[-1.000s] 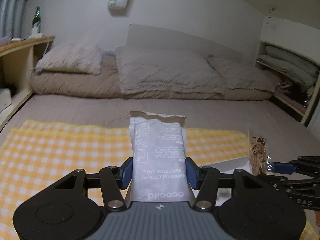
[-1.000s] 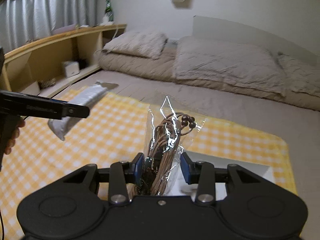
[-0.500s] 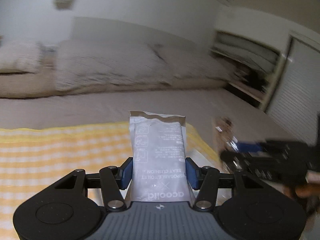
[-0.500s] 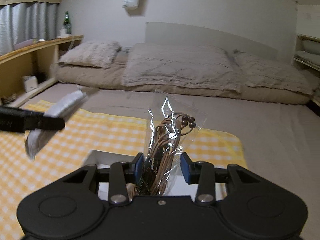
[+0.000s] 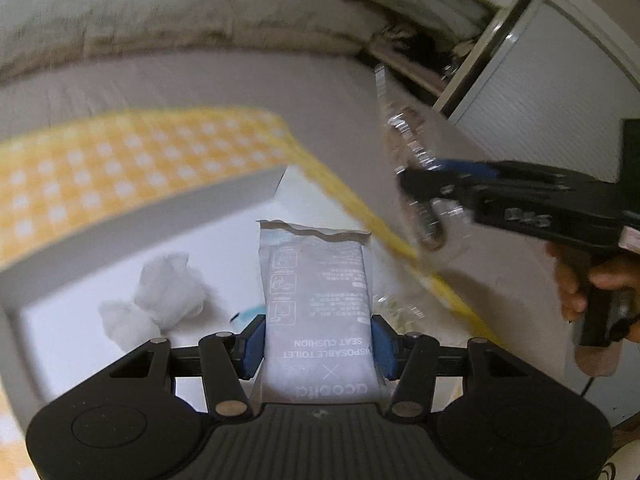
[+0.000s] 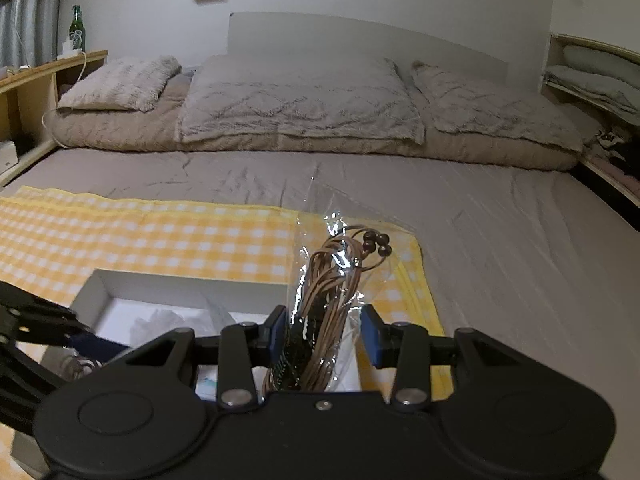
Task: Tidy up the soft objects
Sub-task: 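Lift and carry the grey packet and tan cord bag over the white box, then open both grippers to drop the grey packet and cord bag into the box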
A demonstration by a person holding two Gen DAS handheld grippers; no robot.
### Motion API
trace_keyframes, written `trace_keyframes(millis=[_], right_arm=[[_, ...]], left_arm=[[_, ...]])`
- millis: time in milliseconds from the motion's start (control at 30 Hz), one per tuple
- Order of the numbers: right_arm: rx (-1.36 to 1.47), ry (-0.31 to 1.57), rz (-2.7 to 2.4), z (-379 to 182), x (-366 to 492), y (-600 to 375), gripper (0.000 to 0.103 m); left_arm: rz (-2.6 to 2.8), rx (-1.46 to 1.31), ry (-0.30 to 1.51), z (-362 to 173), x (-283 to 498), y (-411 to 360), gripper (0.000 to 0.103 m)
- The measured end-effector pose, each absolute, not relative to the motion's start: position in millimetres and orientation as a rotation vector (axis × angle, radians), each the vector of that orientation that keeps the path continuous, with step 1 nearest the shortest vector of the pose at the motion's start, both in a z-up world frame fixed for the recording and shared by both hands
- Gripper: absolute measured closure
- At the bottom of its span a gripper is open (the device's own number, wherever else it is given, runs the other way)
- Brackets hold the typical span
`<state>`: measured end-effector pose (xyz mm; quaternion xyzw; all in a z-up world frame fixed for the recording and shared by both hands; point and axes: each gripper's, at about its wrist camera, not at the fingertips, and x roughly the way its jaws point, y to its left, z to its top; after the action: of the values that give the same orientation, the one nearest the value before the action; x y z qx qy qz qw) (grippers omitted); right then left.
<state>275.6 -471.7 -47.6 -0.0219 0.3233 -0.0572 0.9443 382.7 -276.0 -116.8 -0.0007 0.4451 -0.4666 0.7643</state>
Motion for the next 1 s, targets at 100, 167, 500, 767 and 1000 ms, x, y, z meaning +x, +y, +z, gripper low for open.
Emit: trace_keyframes(millis=[100, 167, 500, 767, 1000], right_arm=[[-0.045, 0.678, -0.116, -53, 280, -477, 0.063], [-0.035, 0.698, -0.099, -57, 285, -479, 0.063], [-0.117, 0.751, -0.034, -85, 315, -460, 0.062], [-0.273, 0.809, -0.008, -111, 330, -442, 0.024], [-0.218, 0.82, -0.032, -105, 326, -450, 0.025]], left_arm=[[-0.965, 0.005, 1.0, -133, 399, -276, 0.048], [-0.929, 0.014, 1.003, -142, 409, -272, 0.048], [-0.84, 0.177, 0.954, -153, 423, -247, 0.047], [-0.849, 0.146, 0.938, -155, 418, -251, 0.028], [-0.857, 0.158, 0.942, -156, 410, -264, 0.039]])
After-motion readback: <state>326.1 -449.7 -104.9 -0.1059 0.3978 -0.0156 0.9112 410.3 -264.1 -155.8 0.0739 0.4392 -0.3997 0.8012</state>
